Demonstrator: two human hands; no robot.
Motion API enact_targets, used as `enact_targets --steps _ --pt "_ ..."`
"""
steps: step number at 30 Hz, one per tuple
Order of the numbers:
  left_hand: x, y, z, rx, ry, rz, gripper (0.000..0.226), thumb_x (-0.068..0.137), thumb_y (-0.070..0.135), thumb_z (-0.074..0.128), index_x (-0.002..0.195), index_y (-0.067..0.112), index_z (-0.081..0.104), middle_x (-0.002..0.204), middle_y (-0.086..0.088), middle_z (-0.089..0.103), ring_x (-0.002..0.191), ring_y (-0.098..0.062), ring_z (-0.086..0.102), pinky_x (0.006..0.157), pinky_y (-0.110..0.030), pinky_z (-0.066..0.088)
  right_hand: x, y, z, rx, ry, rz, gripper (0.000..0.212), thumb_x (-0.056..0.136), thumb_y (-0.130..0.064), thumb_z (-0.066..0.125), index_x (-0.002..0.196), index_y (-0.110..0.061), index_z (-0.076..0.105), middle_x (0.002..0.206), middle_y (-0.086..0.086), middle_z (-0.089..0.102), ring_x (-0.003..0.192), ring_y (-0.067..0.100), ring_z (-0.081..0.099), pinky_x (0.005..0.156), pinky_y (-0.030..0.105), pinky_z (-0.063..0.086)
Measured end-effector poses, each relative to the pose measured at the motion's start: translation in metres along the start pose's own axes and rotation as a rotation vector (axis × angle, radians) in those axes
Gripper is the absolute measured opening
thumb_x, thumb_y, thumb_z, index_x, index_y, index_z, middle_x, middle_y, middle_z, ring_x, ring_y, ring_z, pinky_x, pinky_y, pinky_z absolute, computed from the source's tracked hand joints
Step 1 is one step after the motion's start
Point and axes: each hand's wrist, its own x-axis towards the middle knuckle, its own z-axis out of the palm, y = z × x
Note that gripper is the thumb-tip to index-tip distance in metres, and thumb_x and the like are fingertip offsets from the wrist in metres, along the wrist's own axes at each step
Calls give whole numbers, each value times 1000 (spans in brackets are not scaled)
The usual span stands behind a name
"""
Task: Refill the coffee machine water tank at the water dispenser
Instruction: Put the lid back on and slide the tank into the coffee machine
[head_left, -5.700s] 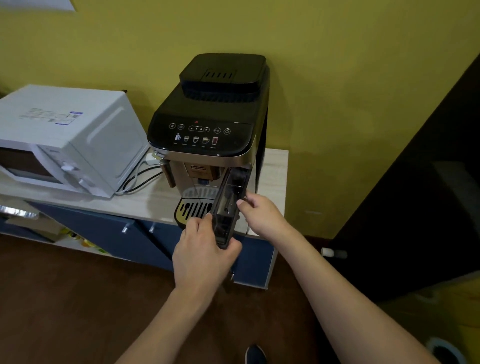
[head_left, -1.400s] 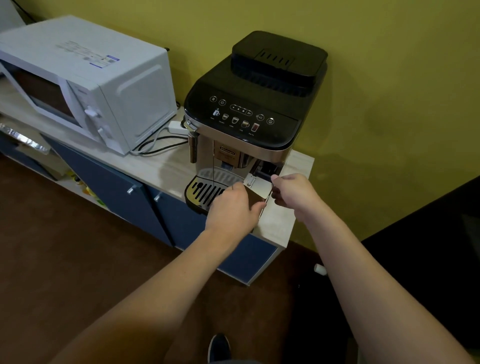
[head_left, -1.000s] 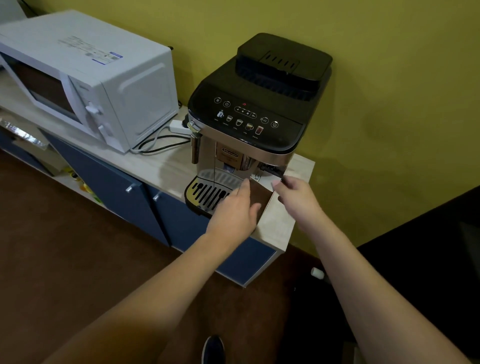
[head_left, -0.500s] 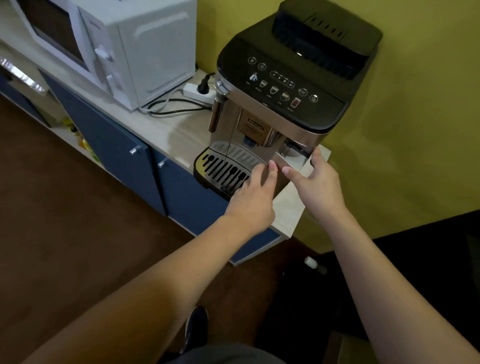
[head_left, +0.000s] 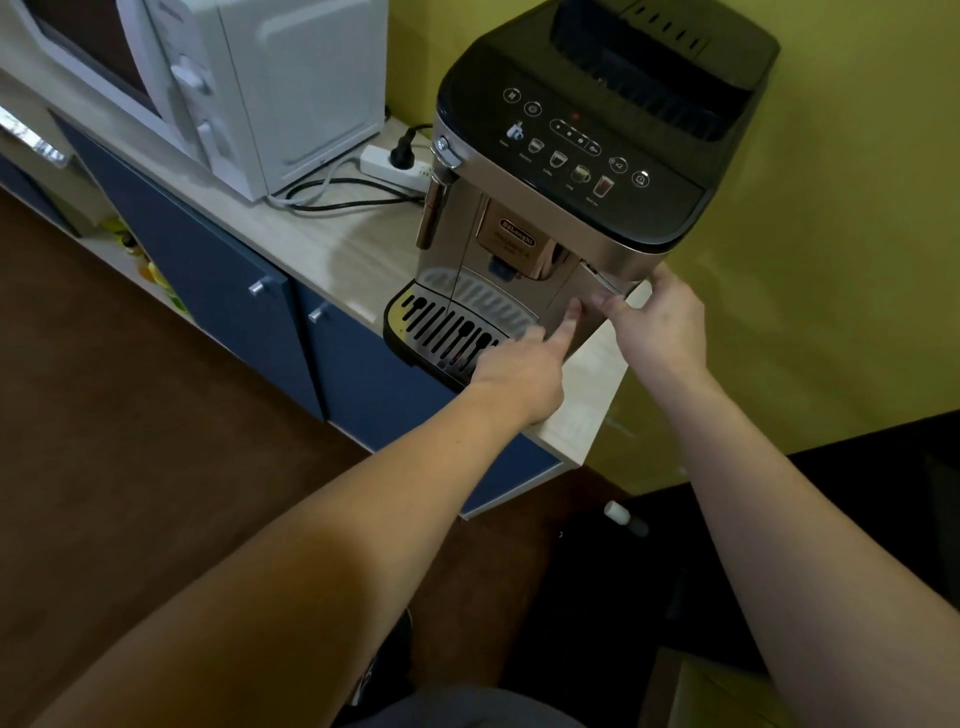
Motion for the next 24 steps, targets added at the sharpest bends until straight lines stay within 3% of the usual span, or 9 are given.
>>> enact_targets --steps 3,6,9,12,16,20,24 --pt "2 0 2 12 -15 -16 96 90 11 48 148 42 -22 134 -11 48 98 -28 60 69 -42 48 -1 3 3 -22 32 -19 40 89 -33 70 124 -16 60 125 3 67 111 24 63 78 25 41" --pt "3 -3 2 10 -17 -18 94 91 12 46 147 45 -22 108 -11 59 79 -23 60 62 -40 50 -1 5 8 -39 69 -36 40 90 -33 69 125 -15 60 124 4 68 107 24 64 78 23 41" --pt "3 -4 -1 7 -25 -43 97 90 8 45 145 49 -23 80 -6 56 62 -20 56 53 -35 45 1 5 9 -90 100 -46 37 90 -34 67 120 -13 62 110 6 72 79 18 56 69 23 38" --pt "6 -5 -2 4 -30 -58 98 90 7 45 143 52 -24 75 -5 54 60 -20 57 51 -34 43 3 6 11 -114 125 -25 37 91 -36 66 119 -12 64 99 4 71 63 9 54 64 21 36" --pt "8 -6 0 -8 -23 -60 100 91 6 45 142 54 -25 74 -5 54 60 -20 57 50 -33 43 3 10 16 -147 163 -55 43 92 -37 65 126 -12 61 105 6 73 93 24 67 68 22 36" --pt "9 -8 1 1 -29 -56 102 90 6 47 140 55 -28 74 -6 57 60 -20 58 50 -34 46 4 12 19 -190 177 -66 46 93 -38 63 130 -12 58 109 7 73 100 28 67 69 22 36" --pt "10 -9 0 19 -36 -54 102 90 8 47 139 55 -30 73 -5 57 60 -19 58 49 -33 45 4 14 20 -171 179 -88 35 93 -35 63 119 -12 62 103 7 73 95 28 67 68 23 36"
